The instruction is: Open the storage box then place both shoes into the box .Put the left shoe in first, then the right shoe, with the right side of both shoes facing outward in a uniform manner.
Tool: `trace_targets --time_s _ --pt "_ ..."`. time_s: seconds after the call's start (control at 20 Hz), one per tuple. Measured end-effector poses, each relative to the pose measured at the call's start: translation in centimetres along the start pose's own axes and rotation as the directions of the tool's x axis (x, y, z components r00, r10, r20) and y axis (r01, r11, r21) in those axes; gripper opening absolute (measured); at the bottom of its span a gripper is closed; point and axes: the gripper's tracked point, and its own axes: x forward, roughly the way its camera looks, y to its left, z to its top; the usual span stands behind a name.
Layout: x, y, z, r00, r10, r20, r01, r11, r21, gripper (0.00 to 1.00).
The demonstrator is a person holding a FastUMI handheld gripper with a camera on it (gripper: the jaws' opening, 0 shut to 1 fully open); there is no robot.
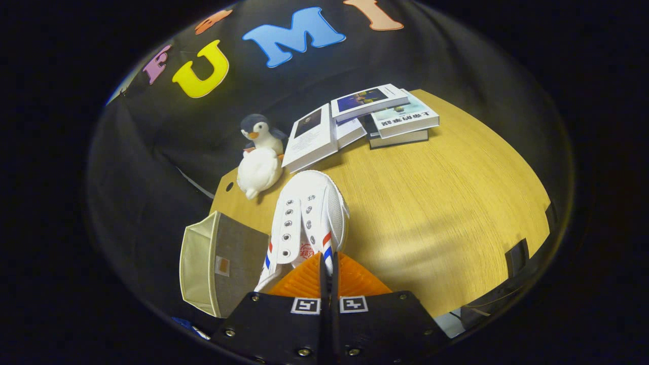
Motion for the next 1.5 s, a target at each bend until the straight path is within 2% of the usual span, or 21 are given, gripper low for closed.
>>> trace_targets --time_s 0.5,0.8,1.15,1.35,1.4,1.5 --pt "-0.1 11.7 -1.8 0.993 0.116 -0.018 -0.117 0.991 -0.071 0.00" --pt "1.0 17.2 -3.6 0.988 0.153 -0.027 -0.155 0.982 -0.107 0.00" --pt "3.2 20.6 -7.2 0.990 0.134 -0.051 -0.140 0.981 -0.134 0.00" --pt "4.2 20.0 -7.6 0.998 0.064 -0.008 -0.065 0.983 -0.172 0.00" --pt "4.2 20.1 -7.9 0.998 0.070 0.001 -0.068 0.981 -0.182 0.01" --pt "3.2 21.8 -6.7 0.988 0.143 0.057 -0.131 0.976 -0.176 0.24"
